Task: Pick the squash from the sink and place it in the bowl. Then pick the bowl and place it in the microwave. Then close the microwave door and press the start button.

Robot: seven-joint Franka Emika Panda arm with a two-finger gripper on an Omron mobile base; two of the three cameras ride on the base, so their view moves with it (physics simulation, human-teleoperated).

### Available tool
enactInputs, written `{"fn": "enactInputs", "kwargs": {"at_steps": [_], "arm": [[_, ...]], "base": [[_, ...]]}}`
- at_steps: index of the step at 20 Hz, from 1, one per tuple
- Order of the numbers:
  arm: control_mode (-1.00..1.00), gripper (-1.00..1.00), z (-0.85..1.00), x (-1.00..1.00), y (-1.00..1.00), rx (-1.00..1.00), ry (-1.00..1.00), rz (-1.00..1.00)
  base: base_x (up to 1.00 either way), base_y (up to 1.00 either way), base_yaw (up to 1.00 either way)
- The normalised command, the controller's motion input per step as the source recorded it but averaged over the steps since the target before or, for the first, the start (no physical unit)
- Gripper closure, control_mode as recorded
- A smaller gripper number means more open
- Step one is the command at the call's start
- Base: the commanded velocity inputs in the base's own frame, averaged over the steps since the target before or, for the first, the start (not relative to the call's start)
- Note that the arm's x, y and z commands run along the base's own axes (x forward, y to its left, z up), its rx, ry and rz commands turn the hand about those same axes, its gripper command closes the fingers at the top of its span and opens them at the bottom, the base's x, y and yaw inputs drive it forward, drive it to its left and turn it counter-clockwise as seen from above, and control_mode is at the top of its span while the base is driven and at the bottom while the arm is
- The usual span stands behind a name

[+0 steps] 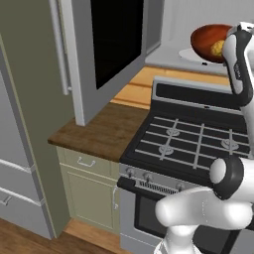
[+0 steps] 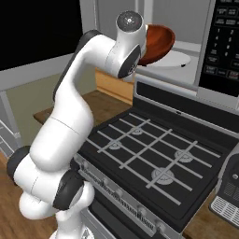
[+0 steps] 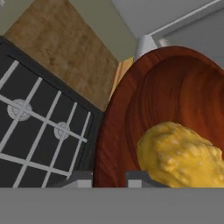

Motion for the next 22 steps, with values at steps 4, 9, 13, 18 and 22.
{"fn": "enactInputs", "kwargs": {"at_steps": [4, 9, 13, 18, 22], "arm": [[-1.00, 1.00, 0.00, 0.66, -0.19, 0.00, 0.00, 0.00], [-1.00, 1.00, -0.05, 0.55, -0.21, 0.00, 0.00, 0.00], [-1.00, 1.00, -0.12, 0.47, -0.22, 0.00, 0.00, 0.00], [-1.00, 1.00, -0.19, 0.43, -0.19, 0.00, 0.03, 0.00], [-1.00, 1.00, -0.15, 0.38, -0.12, 0.00, 0.04, 0.00]], "base": [[0.00, 0.00, 0.00], [0.00, 0.00, 0.00], [0.00, 0.00, 0.00], [0.00, 0.00, 0.00], [0.00, 0.00, 0.00]]}}
